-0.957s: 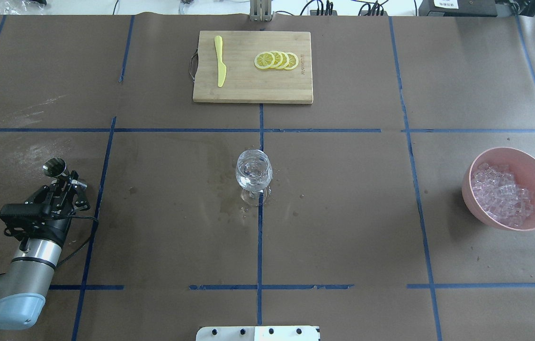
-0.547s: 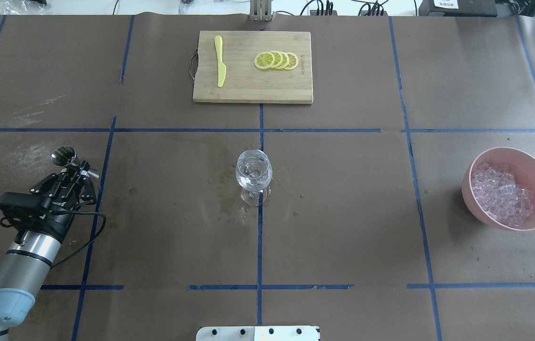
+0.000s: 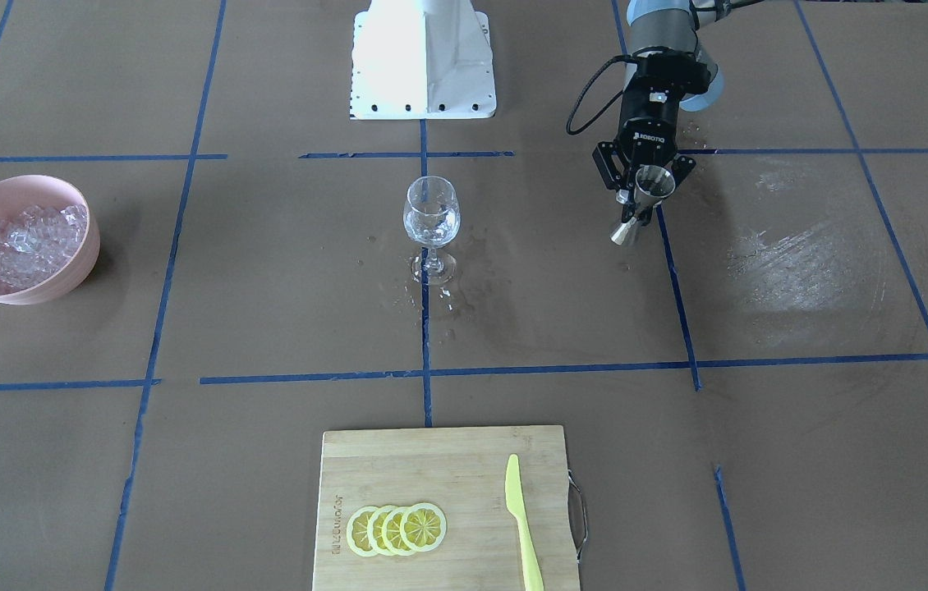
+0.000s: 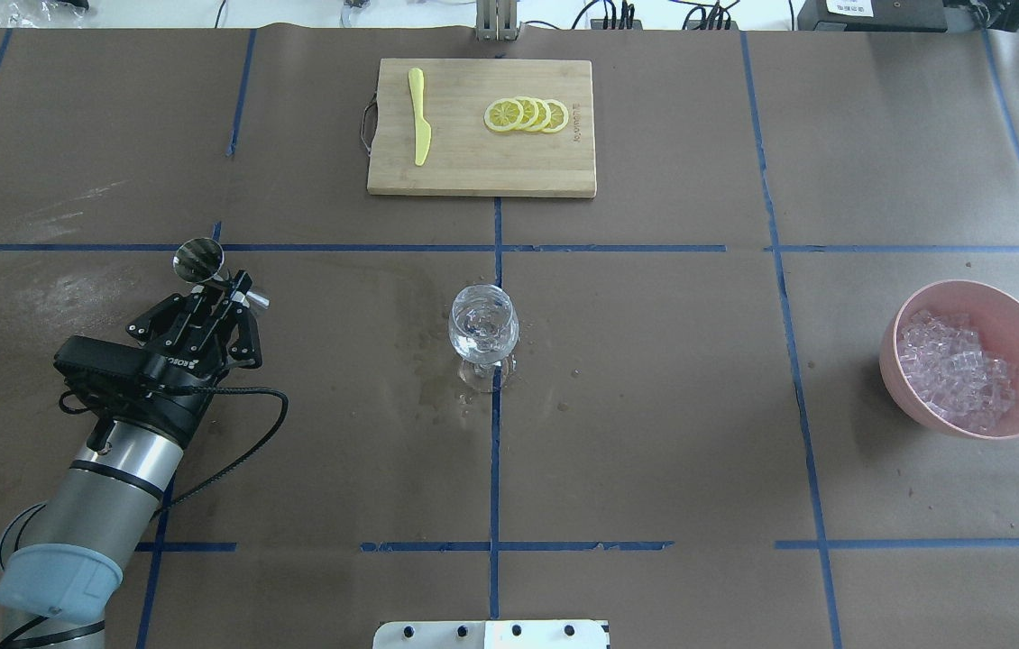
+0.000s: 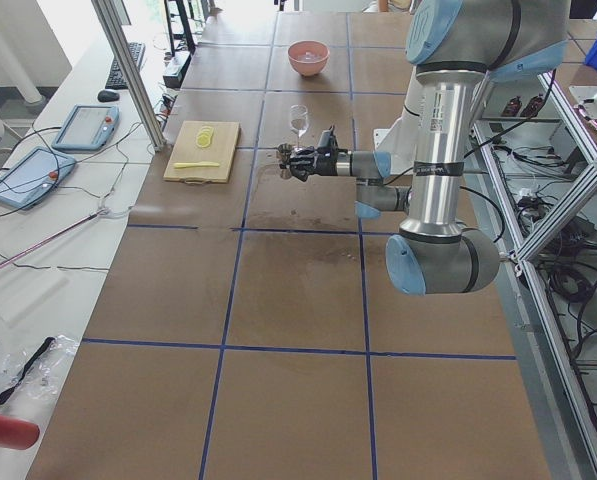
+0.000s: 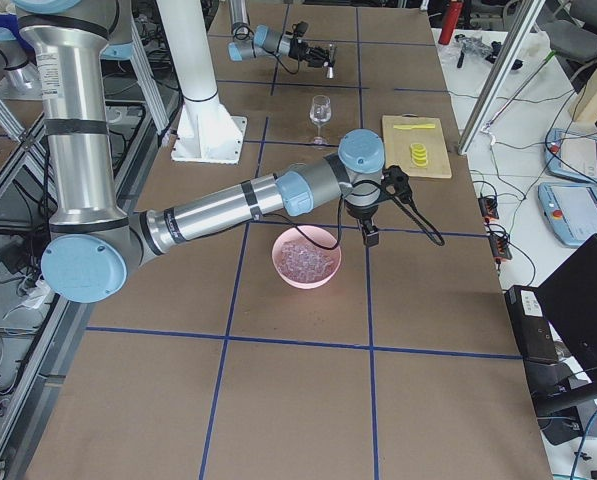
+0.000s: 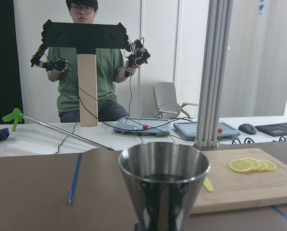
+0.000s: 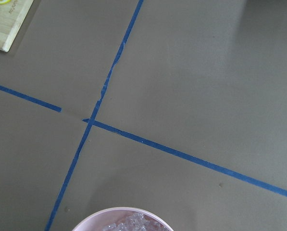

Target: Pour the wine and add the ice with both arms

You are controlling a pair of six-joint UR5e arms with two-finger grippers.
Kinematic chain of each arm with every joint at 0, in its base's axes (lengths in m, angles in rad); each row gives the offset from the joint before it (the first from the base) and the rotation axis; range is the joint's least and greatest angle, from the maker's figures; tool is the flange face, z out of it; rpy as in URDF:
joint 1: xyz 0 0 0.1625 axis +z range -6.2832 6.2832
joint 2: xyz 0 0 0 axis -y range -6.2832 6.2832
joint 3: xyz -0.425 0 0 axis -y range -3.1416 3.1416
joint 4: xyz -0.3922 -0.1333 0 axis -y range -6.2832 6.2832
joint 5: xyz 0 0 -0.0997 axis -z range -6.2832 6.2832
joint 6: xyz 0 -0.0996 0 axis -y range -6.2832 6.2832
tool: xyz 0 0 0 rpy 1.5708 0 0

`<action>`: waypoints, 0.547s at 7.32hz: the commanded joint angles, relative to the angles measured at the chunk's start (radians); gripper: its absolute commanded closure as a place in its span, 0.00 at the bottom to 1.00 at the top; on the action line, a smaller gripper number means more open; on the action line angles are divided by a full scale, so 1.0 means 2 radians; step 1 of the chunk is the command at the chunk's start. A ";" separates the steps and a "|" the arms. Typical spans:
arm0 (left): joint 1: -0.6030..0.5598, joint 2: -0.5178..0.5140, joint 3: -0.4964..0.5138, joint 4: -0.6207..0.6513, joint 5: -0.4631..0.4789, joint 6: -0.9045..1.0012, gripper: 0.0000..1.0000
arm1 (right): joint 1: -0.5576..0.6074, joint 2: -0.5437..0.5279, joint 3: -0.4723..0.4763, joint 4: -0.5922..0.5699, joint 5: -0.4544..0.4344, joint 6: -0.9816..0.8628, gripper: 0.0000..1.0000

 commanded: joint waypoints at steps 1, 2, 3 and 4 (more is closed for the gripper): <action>0.003 -0.045 -0.022 0.026 -0.024 0.020 1.00 | -0.001 0.000 -0.003 0.000 -0.001 0.000 0.00; 0.001 -0.070 -0.033 0.071 -0.055 0.020 1.00 | -0.001 0.000 -0.003 0.000 -0.001 0.000 0.00; -0.004 -0.075 -0.044 0.103 -0.081 0.020 1.00 | -0.001 0.001 -0.004 0.001 -0.003 0.000 0.00; -0.014 -0.075 -0.058 0.152 -0.120 0.028 1.00 | -0.001 0.001 -0.007 0.001 -0.005 0.000 0.00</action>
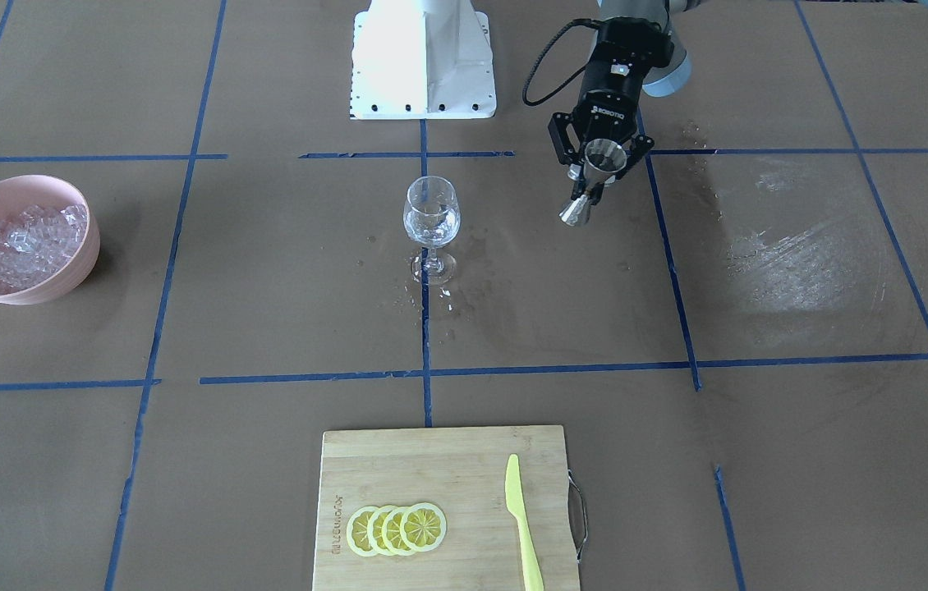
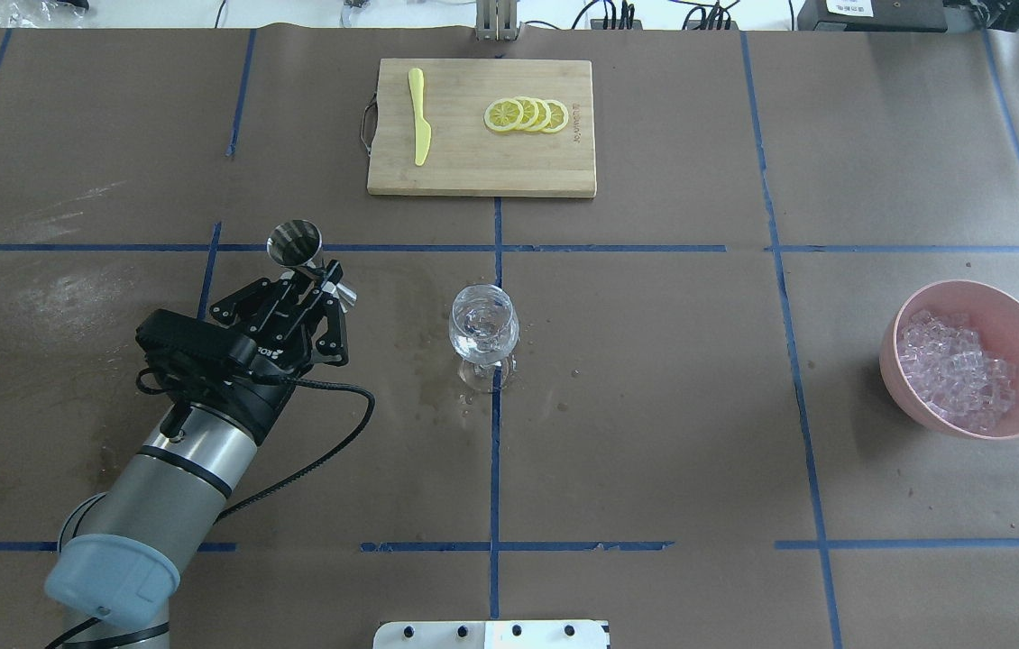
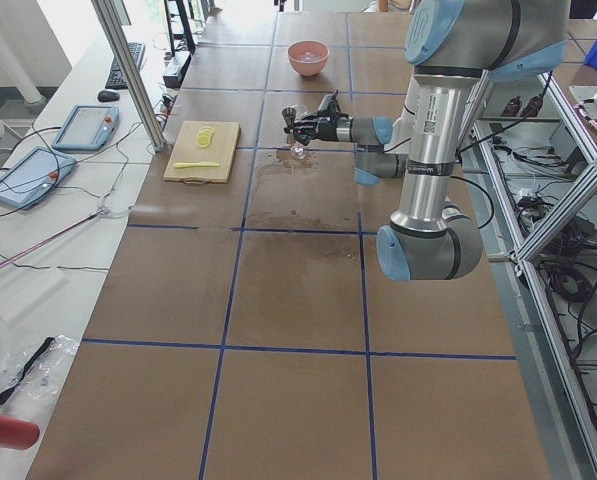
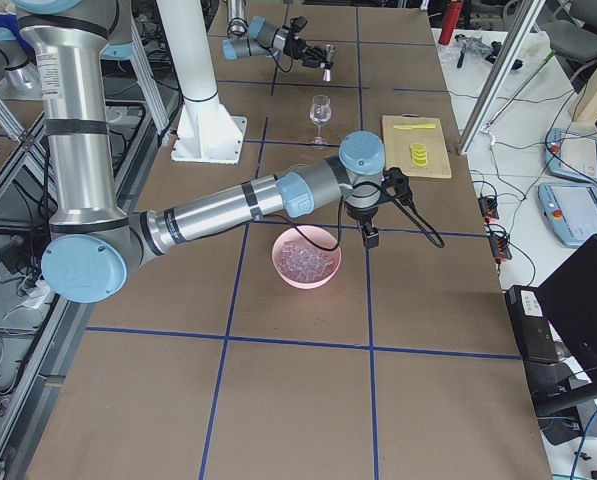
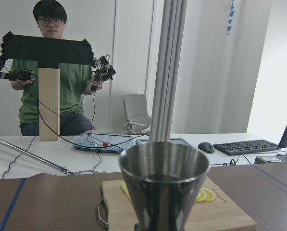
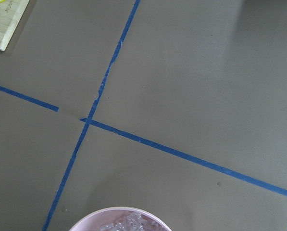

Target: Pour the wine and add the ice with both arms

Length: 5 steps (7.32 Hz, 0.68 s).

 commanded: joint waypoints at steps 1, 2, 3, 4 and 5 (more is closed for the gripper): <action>-0.018 -0.005 -0.056 0.133 -0.064 0.062 1.00 | 0.000 0.002 -0.002 0.000 -0.008 -0.001 0.00; -0.021 -0.005 -0.067 0.165 -0.078 0.074 1.00 | 0.000 0.002 -0.001 0.000 -0.008 0.000 0.00; -0.022 -0.005 -0.069 0.177 -0.095 0.109 1.00 | 0.000 0.002 -0.001 0.000 -0.008 0.000 0.00; -0.024 -0.006 -0.069 0.193 -0.128 0.163 1.00 | 0.000 0.002 -0.001 0.000 -0.008 0.000 0.00; -0.025 -0.006 -0.070 0.199 -0.147 0.186 1.00 | 0.000 0.002 0.000 0.000 -0.008 0.000 0.00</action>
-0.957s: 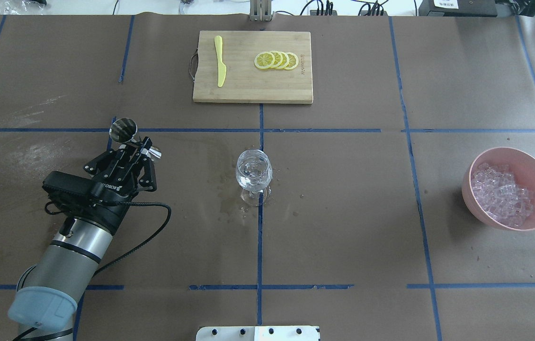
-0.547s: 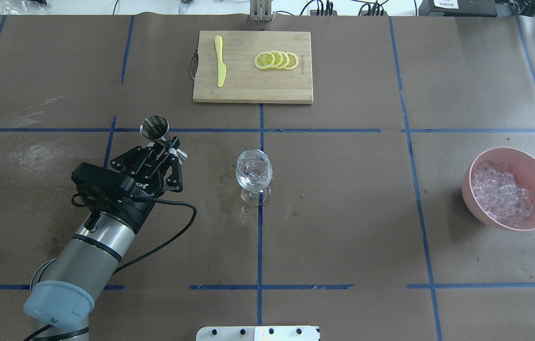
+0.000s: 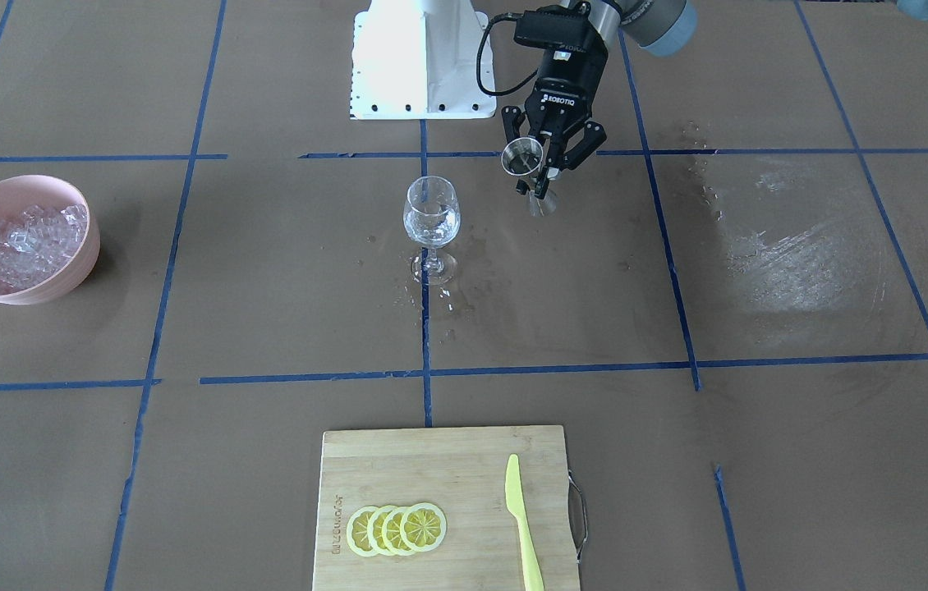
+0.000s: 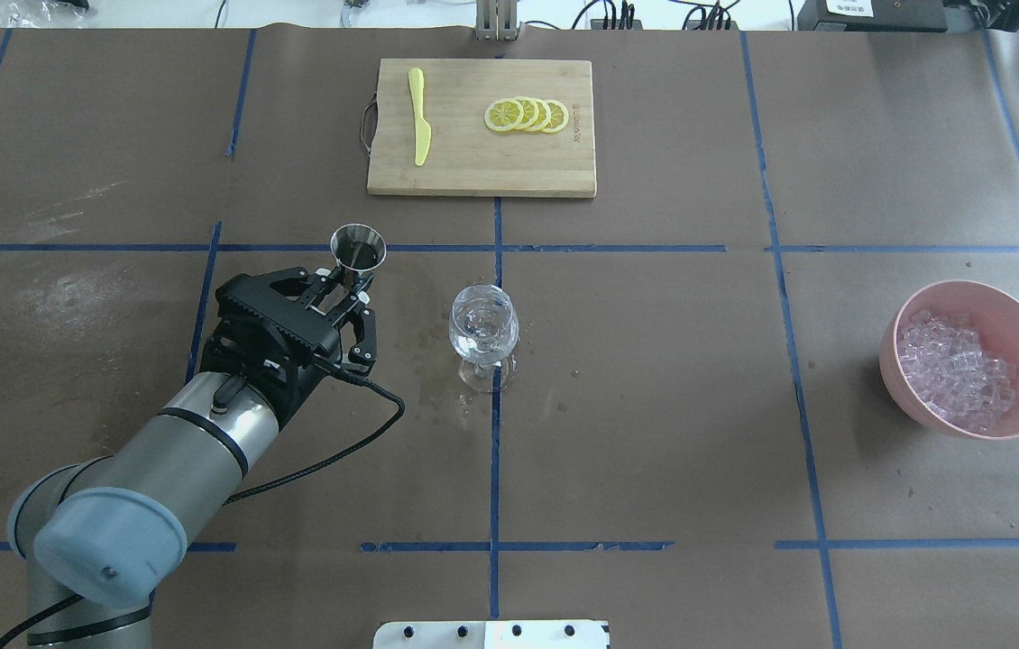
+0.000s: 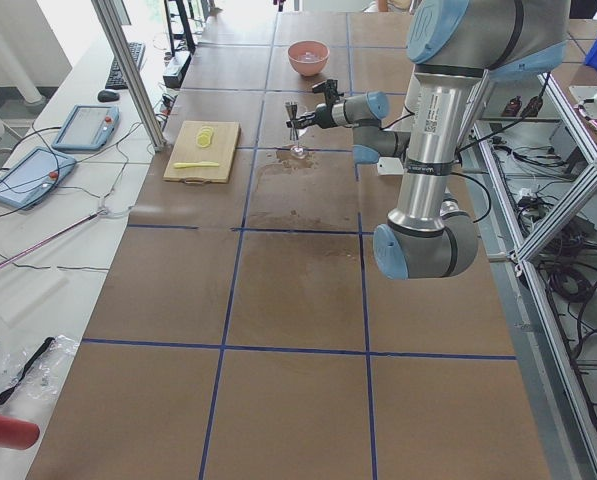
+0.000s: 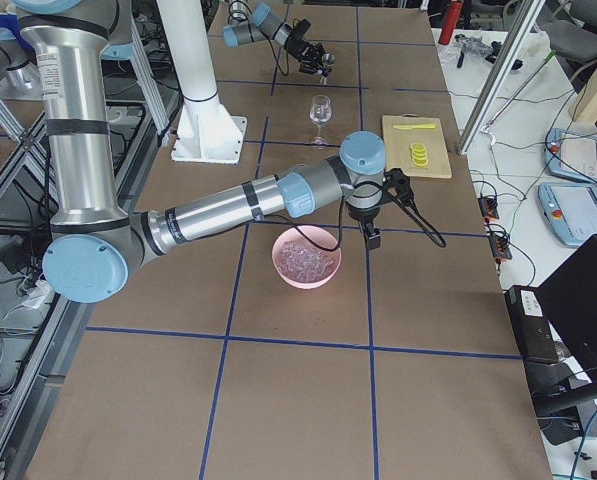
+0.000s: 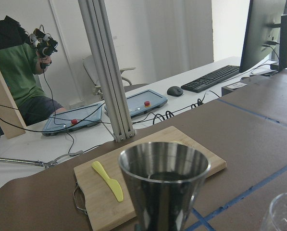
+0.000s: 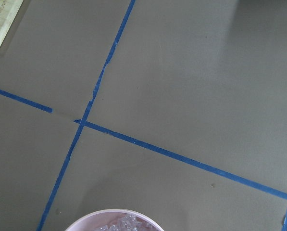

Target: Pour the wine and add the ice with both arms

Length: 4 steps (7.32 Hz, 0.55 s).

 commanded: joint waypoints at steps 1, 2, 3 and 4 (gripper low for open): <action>-0.002 0.000 -0.003 0.012 -0.056 0.040 1.00 | 0.000 0.000 0.001 0.000 0.000 0.000 0.00; -0.002 0.000 -0.003 0.016 -0.064 0.041 1.00 | 0.000 0.000 0.001 -0.001 0.000 0.001 0.00; -0.001 -0.009 -0.003 0.039 -0.064 0.043 1.00 | 0.000 0.000 0.002 -0.001 0.000 0.002 0.00; -0.001 -0.025 -0.004 0.080 -0.064 0.062 1.00 | 0.000 -0.001 0.002 -0.001 0.000 0.002 0.00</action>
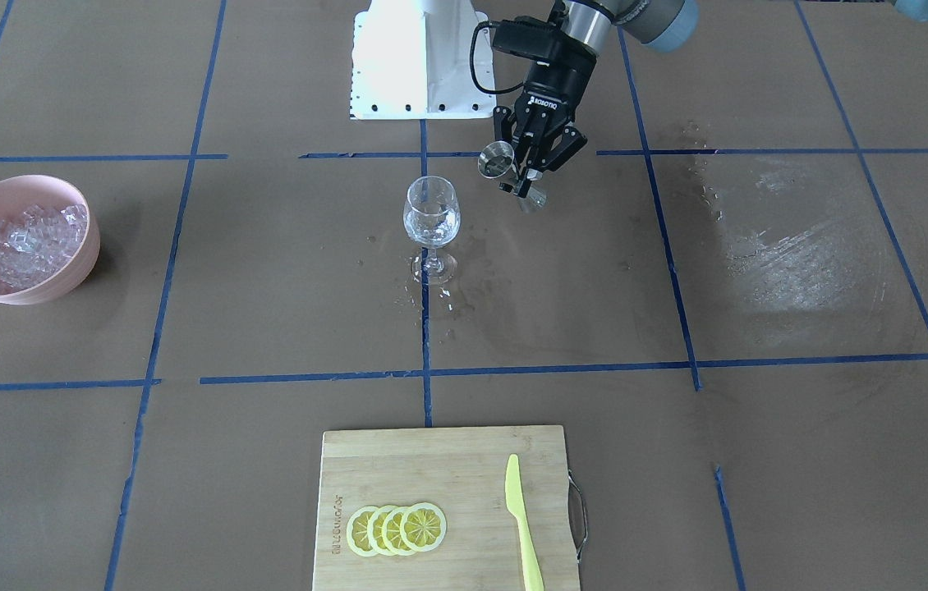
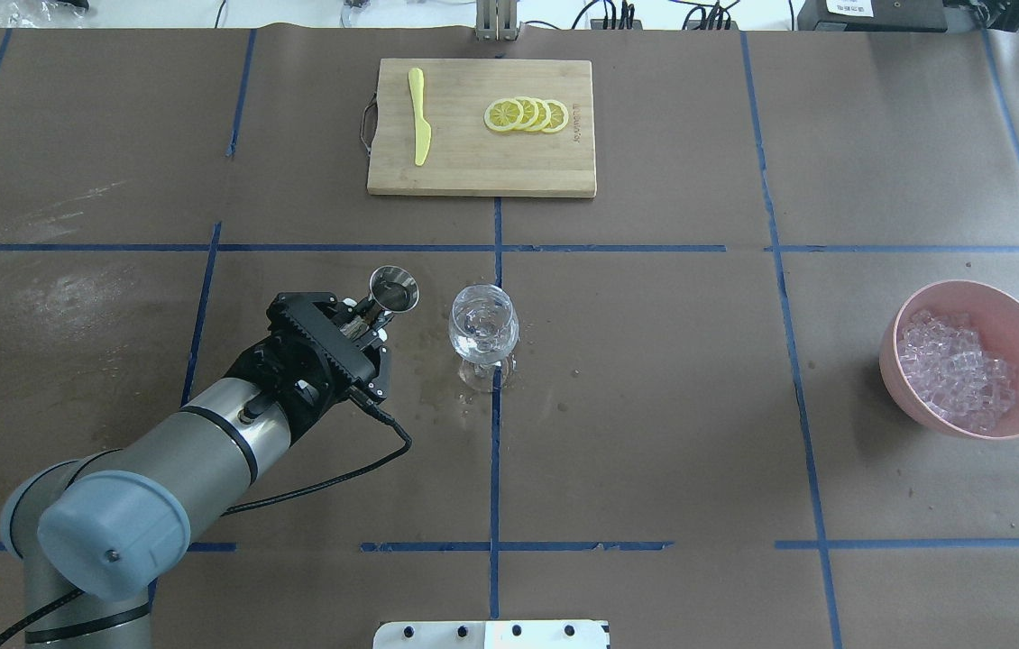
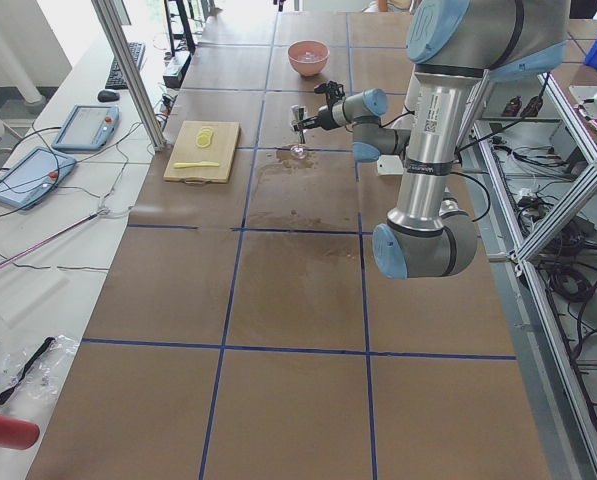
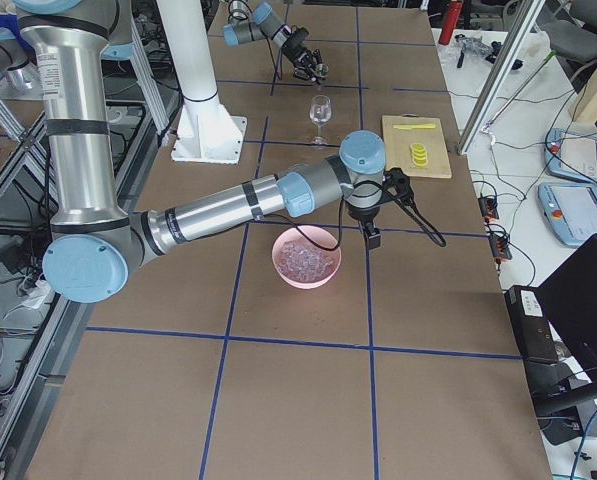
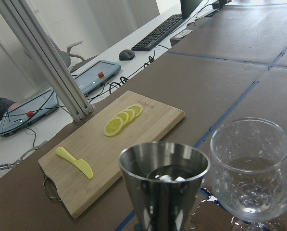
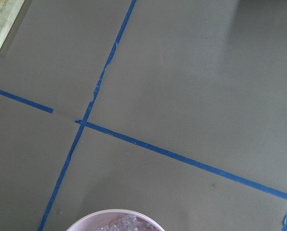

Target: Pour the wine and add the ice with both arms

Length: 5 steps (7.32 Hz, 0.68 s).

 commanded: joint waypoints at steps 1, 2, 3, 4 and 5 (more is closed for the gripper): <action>0.000 -0.029 -0.007 0.074 -0.003 0.025 1.00 | 0.000 -0.001 0.000 0.000 0.000 0.000 0.00; -0.001 -0.051 -0.008 0.121 -0.002 0.031 1.00 | 0.000 -0.001 0.000 0.000 0.000 0.002 0.00; -0.002 -0.065 -0.012 0.153 -0.001 0.050 1.00 | 0.000 -0.001 0.000 0.000 0.000 0.004 0.00; -0.003 -0.065 -0.021 0.176 0.000 0.083 1.00 | 0.000 -0.001 -0.001 0.000 0.000 0.004 0.00; -0.004 -0.067 -0.024 0.189 0.000 0.115 1.00 | 0.000 -0.001 -0.001 0.000 0.000 0.004 0.00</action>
